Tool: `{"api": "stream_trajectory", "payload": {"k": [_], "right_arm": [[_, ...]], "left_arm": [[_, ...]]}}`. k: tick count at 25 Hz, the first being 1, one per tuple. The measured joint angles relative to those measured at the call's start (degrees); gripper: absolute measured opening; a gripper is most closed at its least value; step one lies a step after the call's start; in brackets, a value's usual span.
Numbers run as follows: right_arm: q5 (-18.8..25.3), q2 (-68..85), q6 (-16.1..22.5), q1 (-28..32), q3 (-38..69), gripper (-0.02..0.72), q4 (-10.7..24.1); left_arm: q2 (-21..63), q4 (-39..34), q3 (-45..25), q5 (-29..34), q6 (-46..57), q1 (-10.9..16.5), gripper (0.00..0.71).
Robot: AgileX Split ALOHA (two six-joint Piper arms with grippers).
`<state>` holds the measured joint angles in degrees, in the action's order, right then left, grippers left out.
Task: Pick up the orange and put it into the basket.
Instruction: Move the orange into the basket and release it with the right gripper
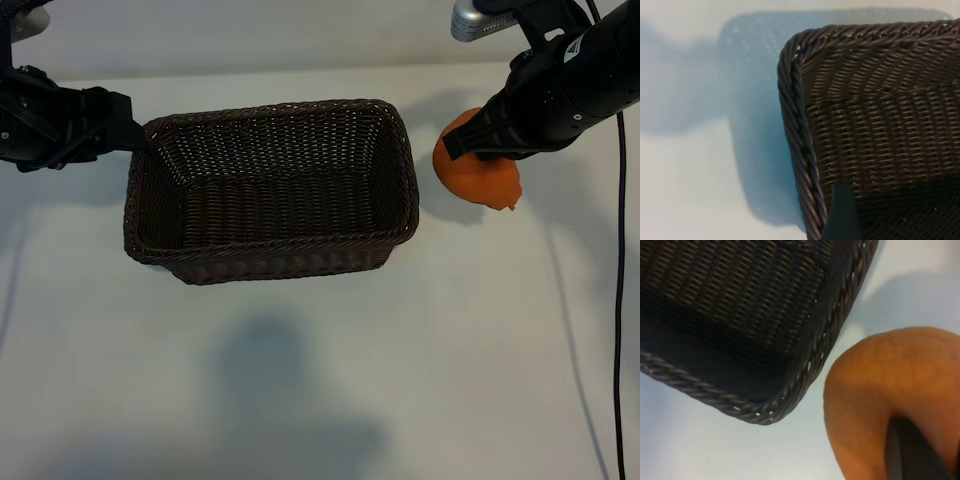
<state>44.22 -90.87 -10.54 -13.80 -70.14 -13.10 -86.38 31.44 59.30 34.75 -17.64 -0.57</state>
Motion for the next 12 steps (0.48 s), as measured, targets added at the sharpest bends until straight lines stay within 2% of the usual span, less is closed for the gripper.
{"api": "stream_trajectory", "payload": {"k": [5,12], "right_arm": [[-0.1,0.0,0.0,0.0,0.0,0.048,-0.3],[-1.3,0.0,-1.1,-0.2,0.0,0.048,-3.1]], "left_arm": [[0.0,0.0,0.0,0.4,0.0,0.0,0.592],[0.0,0.0,0.0,0.4,0.0,0.0,0.592]]}}
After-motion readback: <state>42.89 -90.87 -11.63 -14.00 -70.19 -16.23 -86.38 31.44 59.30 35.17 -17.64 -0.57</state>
